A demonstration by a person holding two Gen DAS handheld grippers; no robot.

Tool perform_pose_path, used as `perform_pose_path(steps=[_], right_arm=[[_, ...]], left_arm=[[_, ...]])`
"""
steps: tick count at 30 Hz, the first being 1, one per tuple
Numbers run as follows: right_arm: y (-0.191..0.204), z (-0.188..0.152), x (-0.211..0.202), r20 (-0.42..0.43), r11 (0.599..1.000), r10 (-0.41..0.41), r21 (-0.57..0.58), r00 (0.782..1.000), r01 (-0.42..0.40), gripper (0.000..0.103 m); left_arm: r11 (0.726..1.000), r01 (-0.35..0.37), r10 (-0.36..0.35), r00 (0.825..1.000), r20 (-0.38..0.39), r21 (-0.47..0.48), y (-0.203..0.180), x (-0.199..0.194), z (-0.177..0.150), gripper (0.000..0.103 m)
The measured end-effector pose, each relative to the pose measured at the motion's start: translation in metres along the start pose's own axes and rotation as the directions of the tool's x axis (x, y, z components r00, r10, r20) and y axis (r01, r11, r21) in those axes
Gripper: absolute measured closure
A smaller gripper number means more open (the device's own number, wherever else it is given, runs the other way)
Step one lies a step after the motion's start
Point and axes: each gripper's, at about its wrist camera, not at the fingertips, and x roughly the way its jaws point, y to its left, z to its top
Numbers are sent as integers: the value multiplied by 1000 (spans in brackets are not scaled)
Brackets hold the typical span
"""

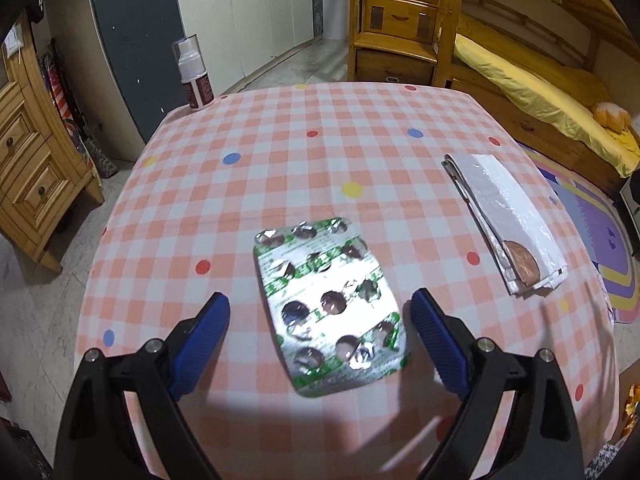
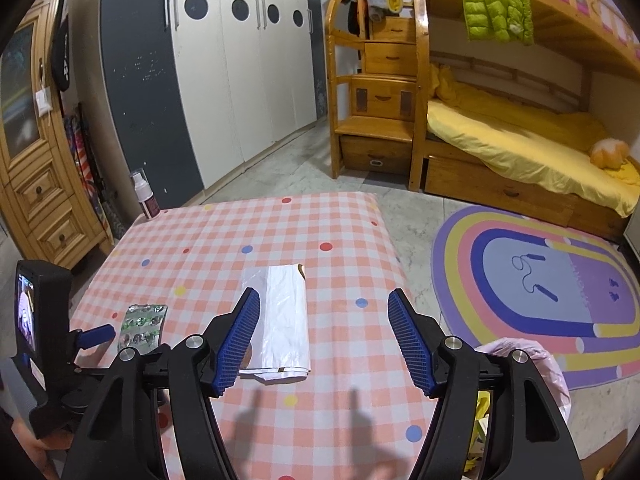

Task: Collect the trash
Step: 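Lower the left tool onto the silver blister pack and close on it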

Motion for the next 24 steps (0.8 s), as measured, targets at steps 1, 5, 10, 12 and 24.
perform_pose_path(steps=[1, 5, 10, 12, 24], right_arm=[[0, 0, 0, -1, 1000, 0, 0, 1000, 0, 36], [3, -2, -1, -1, 1000, 2, -2, 1000, -2, 36], [7, -2, -2, -2, 1000, 19, -2, 1000, -19, 35], [8, -3, -1, -6, 1000, 17, -11, 1000, -17, 35], [9, -5, 2, -18, 999, 29, -20, 999, -29, 35]], left_arm=[[1000, -1, 1, 1000, -7, -2, 4, -2, -3, 14], [999, 12, -13, 1000, -19, -41, 23, -10, -12, 14], [999, 20, -20, 1000, 1, -45, 29, -14, -13, 14], [999, 8, -8, 1000, 8, -38, 28, -13, -11, 14], [998, 28, -30, 999, 28, 63, 8, -8, -3, 48]])
